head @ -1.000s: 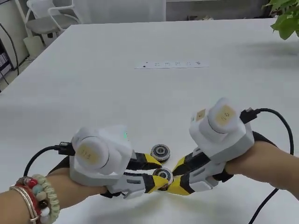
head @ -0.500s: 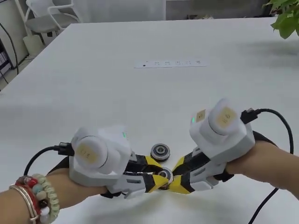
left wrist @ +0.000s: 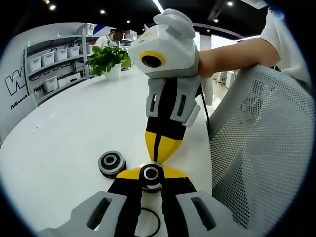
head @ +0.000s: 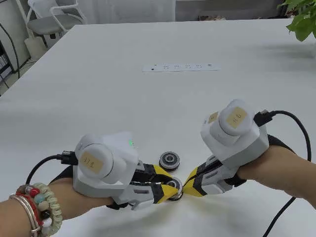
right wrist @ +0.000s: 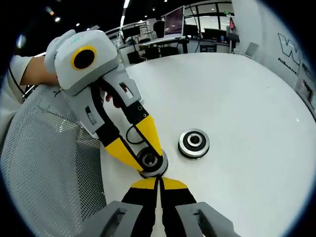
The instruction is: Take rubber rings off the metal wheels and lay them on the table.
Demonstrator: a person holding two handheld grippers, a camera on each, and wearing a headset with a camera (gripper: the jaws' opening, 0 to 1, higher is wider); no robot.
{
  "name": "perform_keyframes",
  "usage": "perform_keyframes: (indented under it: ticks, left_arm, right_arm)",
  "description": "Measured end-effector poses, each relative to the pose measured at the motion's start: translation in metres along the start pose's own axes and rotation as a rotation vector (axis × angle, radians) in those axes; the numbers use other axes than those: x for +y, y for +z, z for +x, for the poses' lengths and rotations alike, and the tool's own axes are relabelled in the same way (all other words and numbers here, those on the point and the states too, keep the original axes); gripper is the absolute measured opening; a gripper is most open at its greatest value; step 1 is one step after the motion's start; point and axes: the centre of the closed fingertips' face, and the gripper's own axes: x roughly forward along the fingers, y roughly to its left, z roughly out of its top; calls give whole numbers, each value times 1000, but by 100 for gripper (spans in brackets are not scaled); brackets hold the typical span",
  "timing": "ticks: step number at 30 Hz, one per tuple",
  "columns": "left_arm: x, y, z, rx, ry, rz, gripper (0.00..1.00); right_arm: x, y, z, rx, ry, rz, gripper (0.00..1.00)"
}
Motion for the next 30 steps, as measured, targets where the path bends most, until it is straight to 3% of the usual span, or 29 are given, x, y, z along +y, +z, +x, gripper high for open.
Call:
perform_keyframes:
  ticks: [5, 6, 8, 11, 14, 19, 22, 26, 30]
  left_arm:
    - [0, 0, 0, 0, 2, 0, 9]
    - [0, 0, 0, 0, 2, 1, 9]
    - [0, 0, 0, 1, 0, 1, 9]
    - [-1, 0, 0, 2, -2, -1, 9]
    - [-1, 0, -1, 5, -5, 2, 9]
    - [-1, -1, -1, 11, -8, 12, 9]
    - [-1, -1, -1, 15, -9, 3, 9]
    - [-1, -2, -2, 19, -12, 1, 10]
    - [-1, -3, -2, 17, -16, -5, 9]
  right_arm:
    - [-1, 3, -5, -27, 9, 88, 0]
    - [0, 7, -8, -52, 24, 157, 0]
    - [-2, 18, -15, -127, 47, 220, 0]
    - [-6, 22, -22, -169, 54, 284, 0]
    - [-9, 11, -21, -141, 16, 226, 0]
    - [0, 0, -12, -69, 25, 90, 0]
    - [5, 1, -9, -63, 40, 46, 0]
    - [9, 4, -7, -78, 46, -10, 16]
    - [9, 6, -2, -76, 37, -50, 23]
